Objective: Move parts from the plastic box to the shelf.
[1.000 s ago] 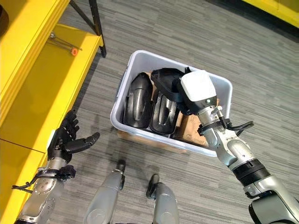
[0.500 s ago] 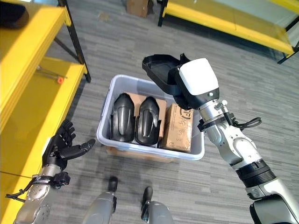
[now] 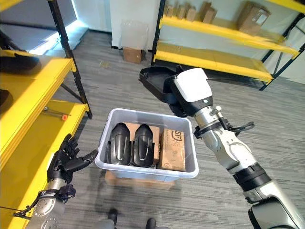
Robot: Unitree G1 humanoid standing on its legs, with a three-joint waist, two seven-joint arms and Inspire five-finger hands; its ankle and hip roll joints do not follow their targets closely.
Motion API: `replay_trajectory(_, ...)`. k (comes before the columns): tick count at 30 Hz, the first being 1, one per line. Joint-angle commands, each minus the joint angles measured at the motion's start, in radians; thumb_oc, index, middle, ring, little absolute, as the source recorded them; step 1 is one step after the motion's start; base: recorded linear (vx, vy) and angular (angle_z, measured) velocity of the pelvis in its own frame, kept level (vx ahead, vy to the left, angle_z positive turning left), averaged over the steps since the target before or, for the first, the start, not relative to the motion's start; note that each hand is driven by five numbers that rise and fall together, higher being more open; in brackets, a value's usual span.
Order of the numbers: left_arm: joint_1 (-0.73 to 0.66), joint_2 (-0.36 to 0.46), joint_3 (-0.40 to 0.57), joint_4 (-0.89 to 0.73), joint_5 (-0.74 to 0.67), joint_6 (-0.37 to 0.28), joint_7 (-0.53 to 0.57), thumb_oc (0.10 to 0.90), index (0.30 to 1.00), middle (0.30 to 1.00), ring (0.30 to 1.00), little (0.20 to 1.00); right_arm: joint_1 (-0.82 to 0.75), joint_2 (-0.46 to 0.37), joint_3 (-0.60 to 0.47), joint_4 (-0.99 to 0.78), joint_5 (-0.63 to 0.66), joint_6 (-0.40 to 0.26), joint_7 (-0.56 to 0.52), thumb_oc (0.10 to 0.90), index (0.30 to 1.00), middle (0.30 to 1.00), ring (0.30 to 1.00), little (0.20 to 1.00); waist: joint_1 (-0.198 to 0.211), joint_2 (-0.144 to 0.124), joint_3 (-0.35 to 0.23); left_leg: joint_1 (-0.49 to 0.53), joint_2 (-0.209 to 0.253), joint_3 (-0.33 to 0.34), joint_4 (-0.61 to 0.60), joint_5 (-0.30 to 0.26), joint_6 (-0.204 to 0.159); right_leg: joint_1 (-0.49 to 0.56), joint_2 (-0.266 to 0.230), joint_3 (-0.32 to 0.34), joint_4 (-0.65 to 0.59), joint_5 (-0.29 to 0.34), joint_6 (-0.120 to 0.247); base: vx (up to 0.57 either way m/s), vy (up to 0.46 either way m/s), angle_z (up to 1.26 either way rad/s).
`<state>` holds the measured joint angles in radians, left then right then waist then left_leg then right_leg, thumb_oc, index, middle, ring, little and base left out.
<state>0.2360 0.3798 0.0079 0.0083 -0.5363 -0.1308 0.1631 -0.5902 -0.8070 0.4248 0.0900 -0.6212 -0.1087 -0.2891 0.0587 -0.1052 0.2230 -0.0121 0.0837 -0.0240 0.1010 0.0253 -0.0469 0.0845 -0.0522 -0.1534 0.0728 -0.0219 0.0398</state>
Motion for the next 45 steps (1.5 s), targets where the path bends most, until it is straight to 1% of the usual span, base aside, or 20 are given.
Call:
replay_trajectory(1, 0.042, 0.036, -0.001, -0.037, -0.004, -0.080, 0.007, 0.900, 1.000, 1.000, 1.000, 1.000, -0.162, 0.029, -0.019, -0.015, 0.076, -0.013, -0.079, 0.400, 0.300, 0.300, 0.300, 0.300, 0.027, 0.017, -0.159, -0.003, 0.151, -0.052, 0.027, -0.014, -0.030, -0.056, -0.022, 0.002, 0.112, -0.122, 0.046, -0.06, -0.144, 0.00)
replay_trajectory(3, 0.060, 0.027, 0.007, -0.042, -0.011, -0.080, 0.005, 0.900, 1.000, 1.000, 1.000, 1.000, -0.187, 0.024, -0.008, -0.017, 0.086, -0.023, -0.081, 0.400, 0.300, 0.300, 0.300, 0.300, 0.037, 0.029, -0.149, -0.010, 0.157, -0.066, 0.046, -0.003, -0.032, -0.045, -0.009, -0.003, 0.107, -0.129, 0.033, -0.08, -0.141, 0.00)
replay_trajectory(6, 0.080, 0.021, 0.023, -0.053, -0.019, -0.087, 0.013, 0.900, 1.000, 1.000, 1.000, 1.000, -0.256, 0.000, 0.020, -0.016, 0.100, -0.033, -0.095, 0.400, 0.300, 0.300, 0.300, 0.300, 0.058, 0.064, -0.110, -0.040, 0.159, -0.115, 0.032, 0.067, -0.042, -0.057, 0.009, -0.021, 0.090, -0.124, 0.020, -0.16, -0.093, 0.03)
replay_trajectory(7, 0.080, 0.023, 0.028, -0.055, -0.024, -0.088, 0.018, 0.900, 1.000, 1.000, 1.000, 1.000, -0.271, -0.007, 0.025, -0.022, 0.100, -0.032, -0.098, 0.400, 0.300, 0.300, 0.300, 0.300, 0.066, 0.074, -0.107, -0.052, 0.162, -0.124, -0.013, 0.105, -0.049, -0.069, 0.011, -0.039, 0.083, -0.125, 0.016, -0.24, -0.024, 0.33)
replay_trajectory(8, 0.081, 0.041, 0.040, -0.059, -0.031, -0.097, 0.021, 0.900, 1.000, 1.000, 1.000, 1.000, -0.293, -0.028, 0.028, -0.027, 0.114, -0.031, -0.101, 0.400, 0.300, 0.300, 0.300, 0.300, 0.088, 0.097, -0.087, -0.090, 0.162, -0.144, -0.083, 0.185, -0.072, -0.097, 0.006, -0.077, 0.079, -0.127, 0.011, -0.29, -0.004, 0.43)
replay_trajectory(9, 0.069, 0.049, 0.040, -0.055, -0.033, -0.101, 0.023, 0.900, 1.000, 1.000, 1.000, 1.000, -0.302, -0.043, 0.020, -0.039, 0.128, -0.033, -0.105, 0.400, 0.300, 0.300, 0.300, 0.300, 0.095, 0.106, -0.070, -0.124, 0.151, -0.134, -0.099, 0.229, -0.081, -0.118, -0.011, -0.113, 0.089, -0.130, 0.006, -0.25, 0.010, 0.49)
replay_trajectory(11, 0.056, 0.058, 0.039, -0.055, -0.038, -0.103, 0.018, 0.900, 1.000, 1.000, 1.000, 1.000, -0.307, -0.063, 0.015, -0.049, 0.131, -0.031, -0.107, 0.400, 0.300, 0.300, 0.300, 0.300, 0.094, 0.104, -0.060, -0.157, 0.137, -0.117, -0.090, 0.238, -0.076, -0.138, -0.026, -0.140, 0.078, -0.116, 0.007, -0.19, -0.019, 0.82)
replay_trajectory(15, 0.037, 0.078, 0.026, -0.044, -0.041, -0.100, -0.007, 0.900, 1.000, 1.000, 1.000, 1.000, -0.260, -0.066, -0.024, -0.090, 0.092, -0.023, -0.119, 0.400, 0.300, 0.300, 0.300, 0.300, 0.082, 0.078, -0.057, -0.161, 0.159, -0.023, 0.063, 0.134, -0.056, -0.197, -0.081, -0.223, 0.092, -0.102, 0.009, -0.17, -0.093, 0.97)
replay_trajectory(17, 0.031, 0.074, -0.006, -0.058, -0.041, -0.094, -0.028, 0.900, 1.000, 1.000, 1.000, 1.000, -0.220, -0.041, -0.049, -0.100, 0.084, -0.021, -0.125, 0.400, 0.300, 0.300, 0.300, 0.300, 0.049, 0.080, -0.064, -0.080, 0.226, 0.053, 0.118, 0.055, -0.062, -0.193, -0.110, -0.275, 0.120, -0.124, 0.013, -0.07, -0.006, 1.51)
replay_trajectory(19, 0.025, 0.077, -0.017, -0.063, -0.043, -0.091, -0.033, 0.900, 1.000, 1.000, 1.000, 1.000, -0.207, -0.042, -0.058, -0.101, 0.082, -0.018, -0.125, 0.400, 0.300, 0.300, 0.300, 0.300, 0.034, 0.084, -0.063, -0.049, 0.250, 0.082, 0.116, 0.039, -0.067, -0.197, -0.127, -0.298, 0.141, -0.128, 0.020, -0.06, 0.075, 1.10)
replay_trajectory(22, 0.005, 0.079, -0.039, -0.077, -0.076, -0.090, -0.048, 0.900, 1.000, 1.000, 1.000, 1.000, -0.181, -0.065, -0.077, -0.114, 0.071, -0.007, -0.127, 0.400, 0.300, 0.300, 0.300, 0.300, -0.007, 0.096, -0.071, 0.022, 0.311, 0.163, 0.073, 0.047, -0.091, -0.221, -0.193, -0.358, 0.199, -0.113, 0.040, -0.10, 0.209, 1.10)
replay_trajectory(23, -0.009, 0.086, -0.047, -0.091, -0.070, -0.090, -0.052, 0.900, 1.000, 1.000, 1.000, 1.000, -0.168, -0.083, -0.099, -0.113, 0.067, 0.004, -0.127, 0.400, 0.300, 0.300, 0.300, 0.300, -0.020, 0.107, -0.073, 0.032, 0.288, 0.210, 0.009, -0.005, -0.091, -0.241, -0.232, -0.387, 0.236, -0.093, 0.062, -0.09, 0.248, 1.00)
replay_trajectory(24, -0.010, 0.086, -0.048, -0.091, -0.070, -0.089, -0.052, 0.900, 1.000, 1.000, 1.000, 1.000, -0.167, -0.084, -0.101, -0.114, 0.067, 0.004, -0.127, 0.400, 0.300, 0.300, 0.300, 0.300, -0.020, 0.105, -0.074, 0.032, 0.284, 0.211, 0.006, -0.006, -0.087, -0.243, -0.237, -0.387, 0.239, -0.092, 0.066, -0.06, 0.240, 1.33)
replay_trajectory(25, -0.018, 0.087, -0.061, -0.089, -0.068, -0.091, -0.054, 0.900, 1.000, 1.000, 1.000, 1.000, -0.159, -0.088, -0.105, -0.114, 0.060, 0.007, -0.133, 0.400, 0.300, 0.300, 0.300, 0.300, -0.026, 0.109, -0.079, 0.025, 0.279, 0.252, -0.010, -0.027, -0.087, -0.239, -0.254, -0.399, 0.244, -0.083, 0.076, 0.06, 0.310, 0.98)
replay_trajectory(26, -0.012, 0.088, -0.052, -0.077, -0.058, -0.091, -0.045, 0.900, 1.000, 1.000, 1.000, 1.000, -0.120, -0.051, -0.121, -0.100, 0.064, 0.017, -0.118, 0.400, 0.300, 0.300, 0.300, 0.300, -0.021, 0.108, -0.078, 0.022, 0.243, 0.241, -0.004, -0.064, -0.082, -0.215, -0.279, -0.393, 0.224, -0.036, 0.102, 0.06, 0.307, 0.86)
replay_trajectory(29, -0.008, 0.104, -0.029, -0.092, -0.050, -0.098, -0.060, 0.900, 1.000, 1.000, 1.000, 1.000, -0.104, -0.040, -0.135, -0.082, 0.060, 0.019, -0.115, 0.400, 0.300, 0.300, 0.300, 0.300, -0.010, 0.092, -0.079, 0.016, 0.216, 0.241, 0.013, -0.092, -0.074, -0.183, -0.308, -0.394, 0.185, 0.008, 0.130, 0.05, 0.227, 0.24)
replay_trajectory(31, -0.006, 0.105, -0.027, -0.094, -0.044, -0.100, -0.061, 0.900, 1.000, 1.000, 1.000, 1.000, -0.099, -0.035, -0.141, -0.082, 0.062, 0.019, -0.117, 0.400, 0.300, 0.300, 0.300, 0.300, -0.006, 0.087, -0.078, 0.017, 0.206, 0.242, 0.017, -0.104, -0.068, -0.175, -0.316, -0.395, 0.175, 0.016, 0.135, 0.04, 0.185, 0.33)
replay_trajectory(38, 0.004, 0.103, -0.003, -0.086, 0.002, -0.097, -0.047, 0.900, 1.000, 1.000, 1.000, 1.000, -0.073, 0.024, -0.163, -0.084, 0.057, 0.017, -0.108, 0.400, 0.300, 0.300, 0.300, 0.300, 0.039, 0.038, -0.094, 0.002, 0.162, 0.215, 0.025, -0.130, -0.053, -0.130, -0.314, -0.409, 0.092, 0.065, 0.159, 0.05, 0.121, 0.12)
replay_trajectory(41, 0.025, 0.085, 0.015, -0.093, 0.004, -0.096, -0.040, 0.900, 1.000, 1.000, 1.000, 1.000, -0.113, 0.080, -0.142, -0.088, 0.053, 0.013, -0.105, 0.400, 0.300, 0.300, 0.300, 0.300, 0.073, 0.008, -0.103, 0.003, 0.120, 0.194, 0.029, -0.163, -0.027, -0.115, -0.309, -0.377, 0.028, 0.113, 0.179, 0.06, 0.148, 0.05)
replay_trajectory(45, 0.019, 0.086, 0.016, -0.097, 0.007, -0.099, -0.036, 0.900, 1.000, 1.000, 1.000, 1.000, -0.140, 0.092, -0.132, -0.086, 0.048, 0.015, -0.107, 0.400, 0.300, 0.300, 0.300, 0.300, 0.089, -0.004, -0.097, -0.027, 0.105, 0.180, 0.089, -0.196, -0.011, -0.110, -0.321, -0.374, 0.020, 0.128, 0.186, 0.00, 0.075, 0.00)
